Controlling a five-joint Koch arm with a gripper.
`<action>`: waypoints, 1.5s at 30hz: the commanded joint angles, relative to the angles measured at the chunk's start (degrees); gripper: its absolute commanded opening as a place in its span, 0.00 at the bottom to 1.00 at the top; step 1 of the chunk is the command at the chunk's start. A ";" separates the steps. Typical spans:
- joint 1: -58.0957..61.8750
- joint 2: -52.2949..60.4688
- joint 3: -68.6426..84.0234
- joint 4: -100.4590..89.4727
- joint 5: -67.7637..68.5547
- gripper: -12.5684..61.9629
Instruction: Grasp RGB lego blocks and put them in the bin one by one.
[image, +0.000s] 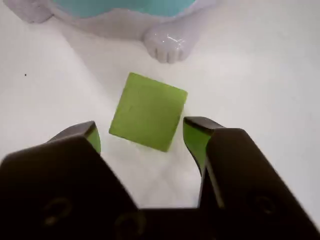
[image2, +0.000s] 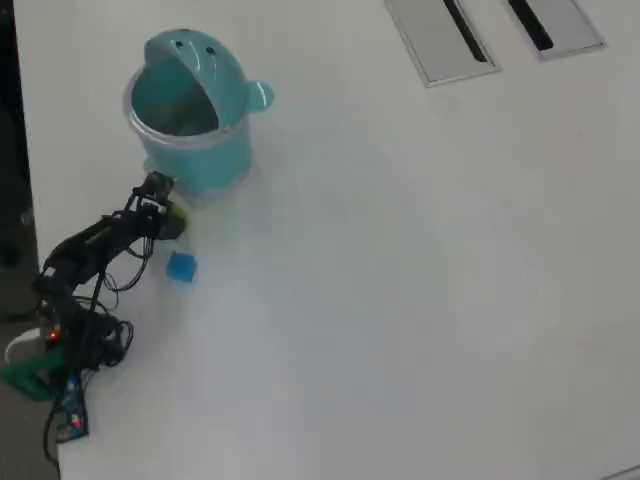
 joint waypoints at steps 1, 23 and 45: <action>-0.26 0.26 -4.75 -0.97 0.44 0.57; -2.64 -7.38 -7.65 -9.76 1.23 0.43; -3.34 17.75 -13.89 6.86 1.76 0.39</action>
